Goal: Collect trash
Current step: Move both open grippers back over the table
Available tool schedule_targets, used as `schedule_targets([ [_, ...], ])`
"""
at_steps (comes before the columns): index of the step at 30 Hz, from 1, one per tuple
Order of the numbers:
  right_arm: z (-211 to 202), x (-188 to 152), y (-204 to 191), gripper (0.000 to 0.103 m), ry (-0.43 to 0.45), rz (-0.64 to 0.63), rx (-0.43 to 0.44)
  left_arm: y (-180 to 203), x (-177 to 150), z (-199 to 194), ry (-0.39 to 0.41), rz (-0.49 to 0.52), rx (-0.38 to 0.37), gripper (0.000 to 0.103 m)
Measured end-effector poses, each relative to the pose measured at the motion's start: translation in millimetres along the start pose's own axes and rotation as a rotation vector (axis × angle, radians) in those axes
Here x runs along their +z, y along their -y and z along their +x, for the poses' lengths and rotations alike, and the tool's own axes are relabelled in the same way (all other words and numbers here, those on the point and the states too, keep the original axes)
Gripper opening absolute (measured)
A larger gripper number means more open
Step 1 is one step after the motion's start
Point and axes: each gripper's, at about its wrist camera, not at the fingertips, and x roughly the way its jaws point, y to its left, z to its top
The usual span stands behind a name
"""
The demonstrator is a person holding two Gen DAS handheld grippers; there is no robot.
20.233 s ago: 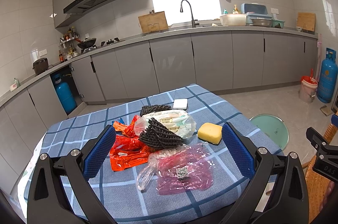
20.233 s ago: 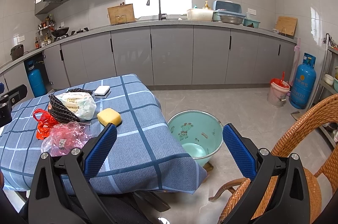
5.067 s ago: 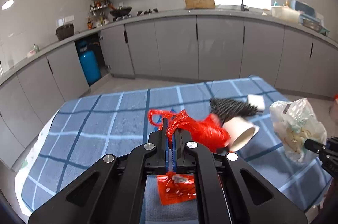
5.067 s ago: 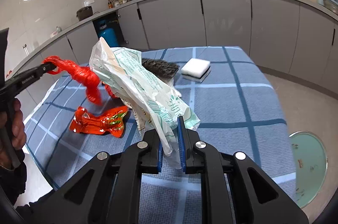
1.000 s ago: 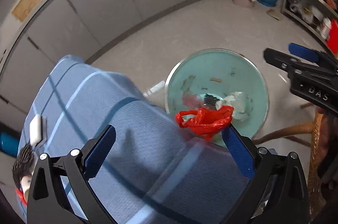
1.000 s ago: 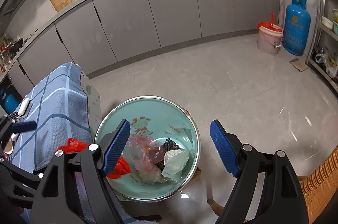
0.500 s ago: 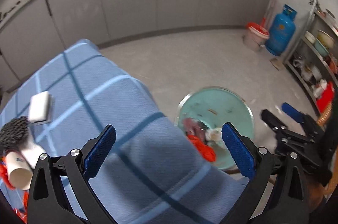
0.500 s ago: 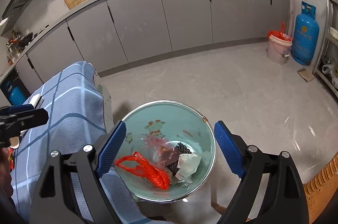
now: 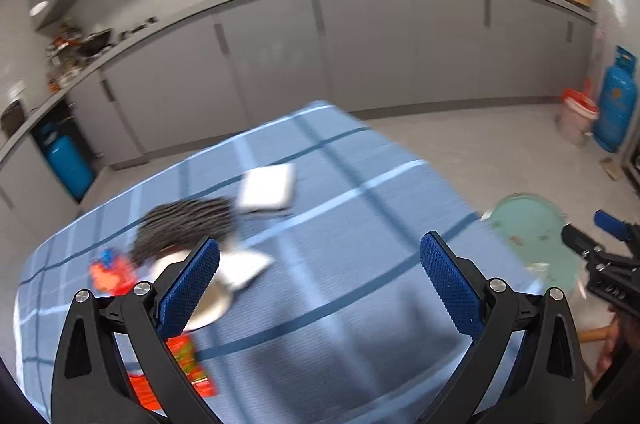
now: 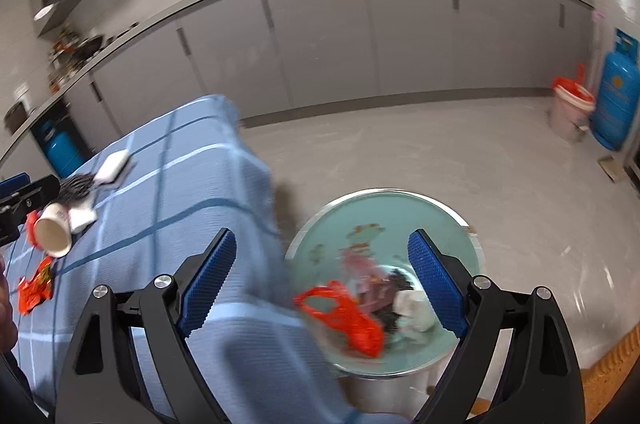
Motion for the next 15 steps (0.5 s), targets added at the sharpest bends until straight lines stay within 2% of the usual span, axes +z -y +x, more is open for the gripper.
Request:
schedule_targets([
  [7,3,-7,-70,0.089,-0.023,-0.11,0.095,-97,-56,-6,-0.047,-0.074,0.178,0.099],
  [10,6,-15,-103,0.089,-0.041,-0.159,0.135,-131,-83,-5,-0.083,-0.072,0.226,0.099],
  [13,7,-21,-131,0.089,-0.055,-0.202,0.169,-149,-104,-3,-0.102,-0.039,0.238,0.099],
  [15,5,-25,-149,0.089,-0.056,-0.237,0.186,-158,-113,-1,-0.113,-0.02,0.204,0.099],
])
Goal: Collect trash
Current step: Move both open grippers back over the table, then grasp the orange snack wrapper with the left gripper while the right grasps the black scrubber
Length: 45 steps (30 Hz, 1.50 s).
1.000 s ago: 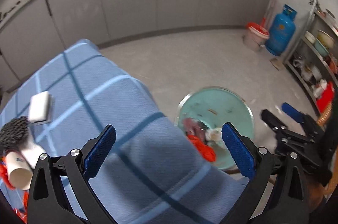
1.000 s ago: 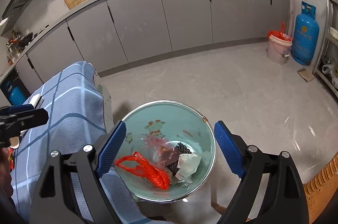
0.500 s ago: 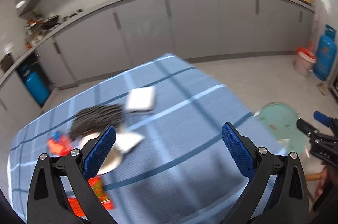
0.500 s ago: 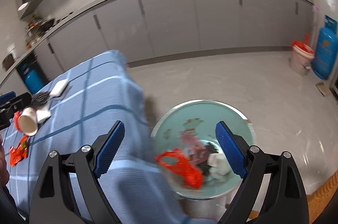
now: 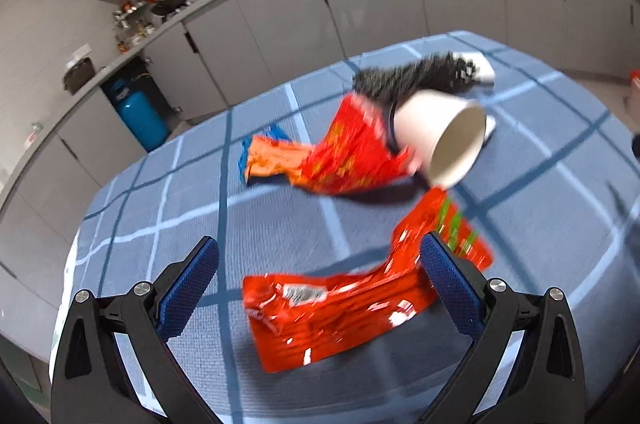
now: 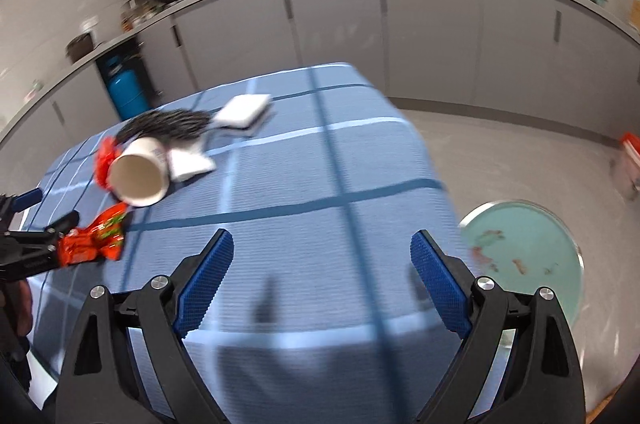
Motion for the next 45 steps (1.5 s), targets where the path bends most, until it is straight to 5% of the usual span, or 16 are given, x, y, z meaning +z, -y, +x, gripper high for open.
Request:
schedule_targets([
  [8,2,-2,-39,0.089,-0.026,-0.068,0.022,2,-9,24,-0.021,0.086,-0.15,0.099],
  [17,10,-5,-47,0.09,-0.055,-0.081,0.021,0,-7,42,-0.081,0.073,-0.304,0.098],
  [21,12,-6,-54,0.09,-0.058,-0.094,0.029,-1,-5,41,-0.103,0.051,-0.396,0.076],
  [26,15,-6,-50,0.09,-0.065,-0.08,0.025,7,-11,36,-0.082,0.089,-0.393,0.073],
  [32,15,-7,-51,0.09,-0.061,-0.084,0.027,18,-11,28,-0.07,0.129,-0.444,0.036],
  [36,14,-6,-49,0.09,-0.058,-0.079,0.028,23,-16,20,-0.05,0.139,-0.415,0.034],
  [45,16,5,-54,0.09,-0.05,-0.089,0.044,-15,-18,-20,0.02,-0.002,-0.357,0.033],
])
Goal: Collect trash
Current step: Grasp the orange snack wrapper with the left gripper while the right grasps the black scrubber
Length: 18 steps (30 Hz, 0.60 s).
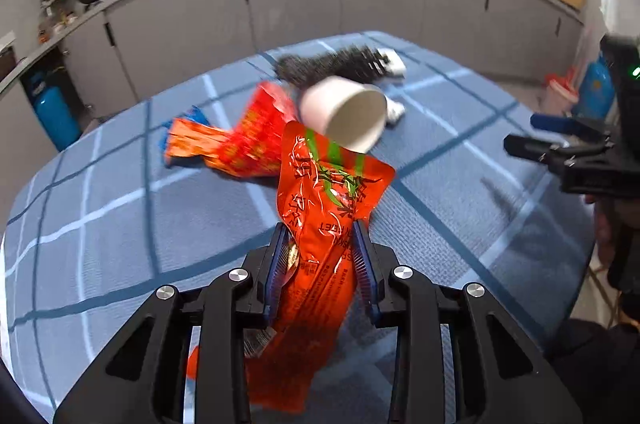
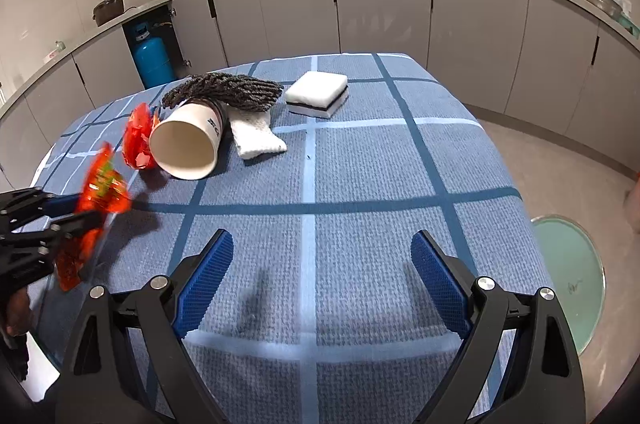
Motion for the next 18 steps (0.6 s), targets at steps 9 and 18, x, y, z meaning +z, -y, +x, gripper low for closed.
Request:
schedule_targets([
  [9,11,44,-27,0.09,0.064,-0.058,0.041,-44,16,-25,0.088,-0.162,0.155,0.032],
  [18,48,109,-61,0.089,0.12,-0.067,0.097,-83,50,2,0.122,-0.265,0.313,0.032],
])
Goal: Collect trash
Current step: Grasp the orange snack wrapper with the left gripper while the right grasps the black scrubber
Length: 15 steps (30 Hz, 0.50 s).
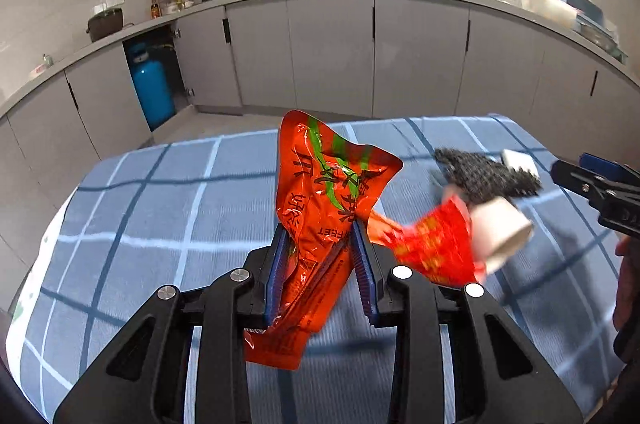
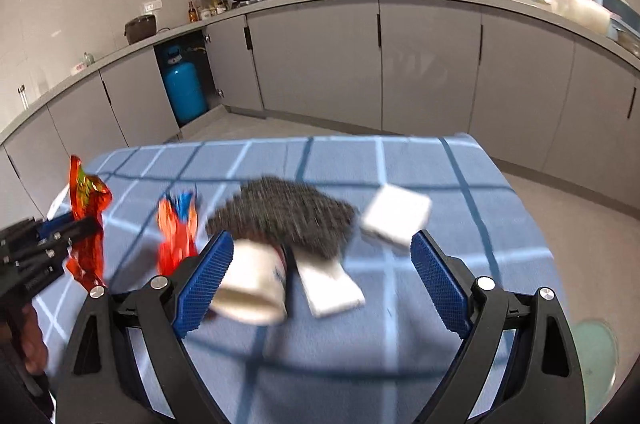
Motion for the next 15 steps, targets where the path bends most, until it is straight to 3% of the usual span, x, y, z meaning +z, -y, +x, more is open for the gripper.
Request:
schedule_targets([
  [8,43,5,-19,0.085,-0.073,-0.018,0.065,7,7,15,0.009,-0.006,-0.013,0.032],
  [13,53,-5,-25,0.027,-0.144,-0.012,0.149,12,4,16,0.004,0.0,-0.027,0.032],
  [15,48,-4,-30,0.02,-0.132,-0.027,0.157,14,5,14,0.005,0.001,-0.03,0.032],
])
